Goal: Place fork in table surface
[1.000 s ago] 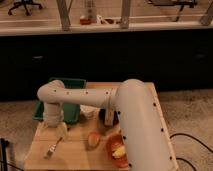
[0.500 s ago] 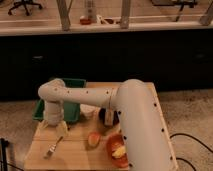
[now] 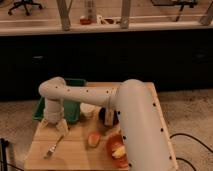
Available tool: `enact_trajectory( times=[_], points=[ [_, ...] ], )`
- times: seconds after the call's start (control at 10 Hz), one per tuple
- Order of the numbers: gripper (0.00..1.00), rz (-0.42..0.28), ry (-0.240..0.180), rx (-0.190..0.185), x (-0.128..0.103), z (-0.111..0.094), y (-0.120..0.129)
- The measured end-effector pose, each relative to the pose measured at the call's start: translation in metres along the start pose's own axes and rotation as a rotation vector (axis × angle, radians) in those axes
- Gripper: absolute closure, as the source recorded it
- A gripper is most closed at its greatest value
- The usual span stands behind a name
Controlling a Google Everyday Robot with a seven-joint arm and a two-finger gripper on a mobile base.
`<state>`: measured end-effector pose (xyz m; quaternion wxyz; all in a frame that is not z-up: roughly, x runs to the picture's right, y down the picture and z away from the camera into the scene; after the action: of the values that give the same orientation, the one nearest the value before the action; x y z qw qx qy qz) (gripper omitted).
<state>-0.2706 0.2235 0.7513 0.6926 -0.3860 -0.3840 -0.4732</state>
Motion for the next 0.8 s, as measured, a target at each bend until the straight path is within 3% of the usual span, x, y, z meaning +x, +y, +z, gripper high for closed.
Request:
enact_trajectory(
  times=[0.8],
  points=[
    [0.20,-0.019,-0.011,-0.007,0.0046,-0.0043,-0.0026]
  ],
)
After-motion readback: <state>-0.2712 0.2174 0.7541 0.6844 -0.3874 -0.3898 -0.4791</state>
